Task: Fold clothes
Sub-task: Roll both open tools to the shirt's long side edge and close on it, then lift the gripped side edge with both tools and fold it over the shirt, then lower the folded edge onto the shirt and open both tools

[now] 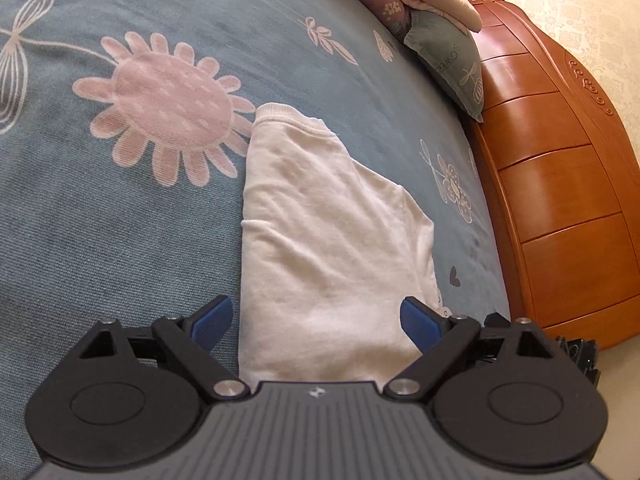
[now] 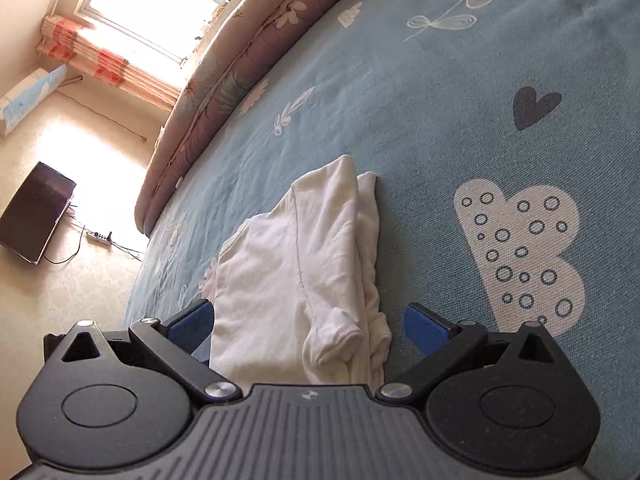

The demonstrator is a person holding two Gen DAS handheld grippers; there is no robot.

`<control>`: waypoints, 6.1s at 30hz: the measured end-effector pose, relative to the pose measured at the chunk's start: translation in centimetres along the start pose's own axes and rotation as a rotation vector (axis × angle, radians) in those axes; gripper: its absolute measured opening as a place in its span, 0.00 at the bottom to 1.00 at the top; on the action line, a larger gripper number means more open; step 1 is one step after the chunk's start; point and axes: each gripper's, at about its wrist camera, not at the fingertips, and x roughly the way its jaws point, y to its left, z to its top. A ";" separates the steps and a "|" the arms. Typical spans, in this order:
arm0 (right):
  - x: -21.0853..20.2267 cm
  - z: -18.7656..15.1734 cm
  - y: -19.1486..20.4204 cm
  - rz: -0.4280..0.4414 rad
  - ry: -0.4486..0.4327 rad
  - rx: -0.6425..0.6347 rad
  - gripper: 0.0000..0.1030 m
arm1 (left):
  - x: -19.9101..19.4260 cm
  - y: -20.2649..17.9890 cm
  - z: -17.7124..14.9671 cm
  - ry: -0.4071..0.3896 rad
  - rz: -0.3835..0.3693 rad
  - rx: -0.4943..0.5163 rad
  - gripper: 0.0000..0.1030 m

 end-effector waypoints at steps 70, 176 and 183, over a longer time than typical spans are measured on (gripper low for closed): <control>6.4 3.2 0.6 0.162 0.171 -0.038 1.00 | 6.2 1.3 3.2 0.144 -0.244 -0.028 0.92; -21.0 23.0 -18.8 -0.150 -0.447 0.017 1.00 | 28.4 -29.4 5.1 0.163 -0.347 0.325 0.92; -21.1 17.7 -14.4 -0.158 -0.348 -0.252 1.00 | 26.9 -31.8 4.0 0.220 -0.443 0.508 0.93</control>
